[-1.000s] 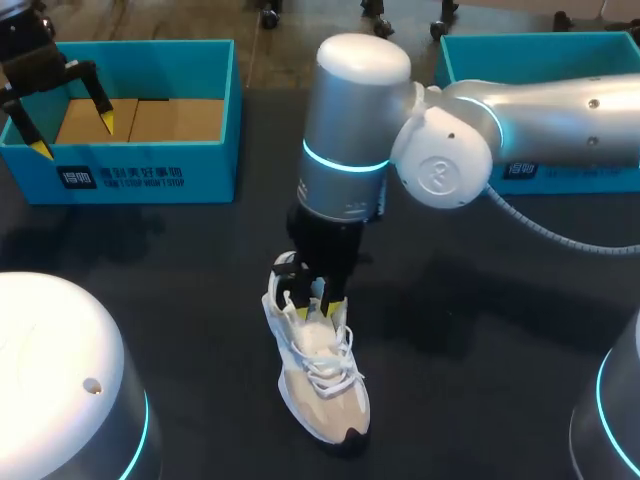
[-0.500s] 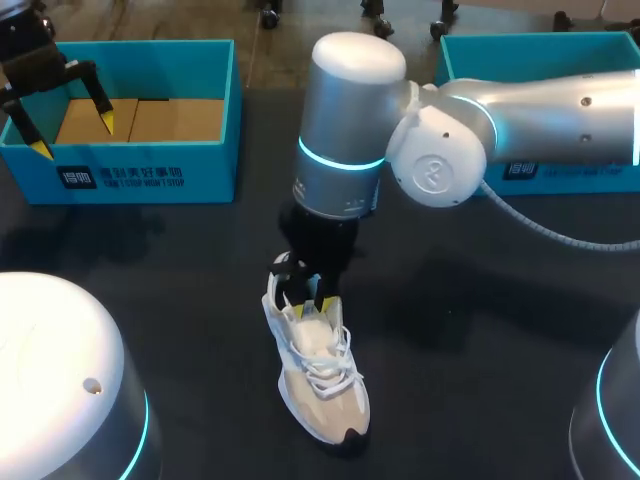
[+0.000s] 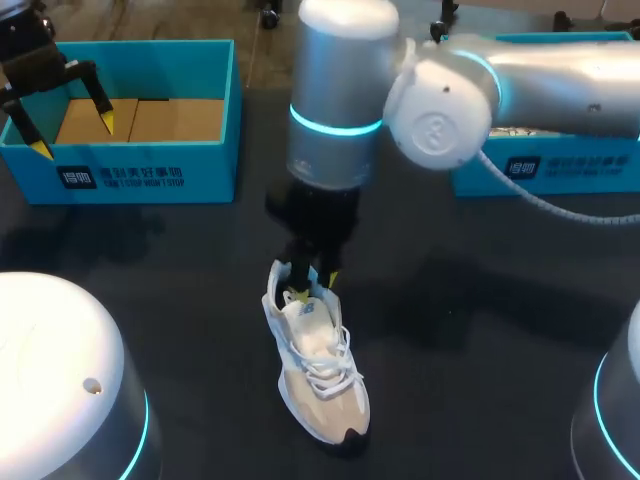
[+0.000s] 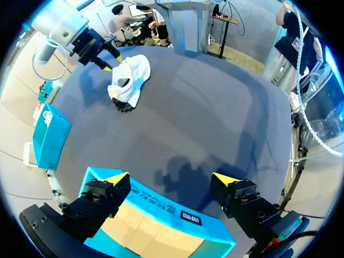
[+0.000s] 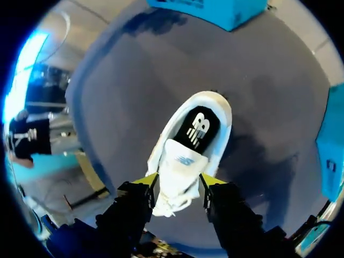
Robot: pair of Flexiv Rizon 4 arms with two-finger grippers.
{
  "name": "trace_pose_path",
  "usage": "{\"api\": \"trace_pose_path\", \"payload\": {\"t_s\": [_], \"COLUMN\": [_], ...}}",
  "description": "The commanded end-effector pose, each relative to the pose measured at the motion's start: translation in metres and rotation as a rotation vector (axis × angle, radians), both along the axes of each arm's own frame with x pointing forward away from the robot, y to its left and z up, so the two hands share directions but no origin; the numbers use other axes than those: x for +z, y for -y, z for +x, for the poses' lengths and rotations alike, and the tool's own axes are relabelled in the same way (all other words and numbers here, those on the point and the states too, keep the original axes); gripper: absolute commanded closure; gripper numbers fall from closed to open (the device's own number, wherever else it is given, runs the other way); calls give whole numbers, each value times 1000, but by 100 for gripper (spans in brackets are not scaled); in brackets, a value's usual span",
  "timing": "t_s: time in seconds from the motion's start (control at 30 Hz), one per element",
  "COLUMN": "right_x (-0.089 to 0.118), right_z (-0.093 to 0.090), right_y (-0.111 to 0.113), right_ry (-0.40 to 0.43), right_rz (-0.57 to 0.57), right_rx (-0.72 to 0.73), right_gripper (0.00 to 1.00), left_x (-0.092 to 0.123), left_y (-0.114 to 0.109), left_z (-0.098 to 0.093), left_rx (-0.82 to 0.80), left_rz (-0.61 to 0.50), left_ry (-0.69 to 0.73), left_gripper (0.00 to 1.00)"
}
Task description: Take the shoe out of the shoebox, open the shoe tongue, remove and reinsert the insole, then place the shoe into the shoebox
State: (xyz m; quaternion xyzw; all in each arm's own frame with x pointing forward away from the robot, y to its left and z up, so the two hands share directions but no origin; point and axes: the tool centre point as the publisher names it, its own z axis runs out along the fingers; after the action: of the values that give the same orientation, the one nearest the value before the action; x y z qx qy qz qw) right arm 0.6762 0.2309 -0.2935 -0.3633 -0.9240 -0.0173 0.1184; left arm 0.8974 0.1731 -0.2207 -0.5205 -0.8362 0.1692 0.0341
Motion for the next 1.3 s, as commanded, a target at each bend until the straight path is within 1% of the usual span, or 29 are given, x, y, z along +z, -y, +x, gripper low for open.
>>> {"api": "trace_pose_path", "payload": {"t_s": [0.03,0.07,0.1,0.13,0.47,0.5,0.6,0.67,0.77,0.8,1.0,1.07,1.3], "right_x": [22,23,25,28,28,26,25,25,23,22,18,16,5], "right_z": [8,10,14,20,20,21,24,28,35,37,52,57,75], "right_y": [15,19,23,27,27,19,3,-2,-7,-8,-13,-16,-19], "right_ry": [120,128,128,105,105,108,140,160,183,204,227,254,285], "right_rz": [-20,1,67,144,144,75,-68,-86,-96,-100,-91,-109,-103], "right_rx": [626,709,800,862,862,887,939,985,1012,1028,1053,1065,1104], "right_gripper": [16,0,0,0,0,0,0,0,0,0,0,0,0], "left_x": [0,0,0,0,0,0,0,0,0,0,0,0,0], "left_y": [0,0,0,0,0,0,0,0,0,0,0,0,0], "left_z": [-1,-1,-1,-1,-1,-1,-1,-1,-1,-1,-1,-1,-1], "left_rx": [0,0,0,0,0,0,0,0,0,0,0,0,0], "left_rz": [2,2,2,2,2,2,2,2,2,2,2,2,2], "left_ry": [2,2,2,2,2,2,2,2,2,2,2,2,2], "left_gripper": [0,0,0,0,0,0,0,0,0,0,0,0,0]}}
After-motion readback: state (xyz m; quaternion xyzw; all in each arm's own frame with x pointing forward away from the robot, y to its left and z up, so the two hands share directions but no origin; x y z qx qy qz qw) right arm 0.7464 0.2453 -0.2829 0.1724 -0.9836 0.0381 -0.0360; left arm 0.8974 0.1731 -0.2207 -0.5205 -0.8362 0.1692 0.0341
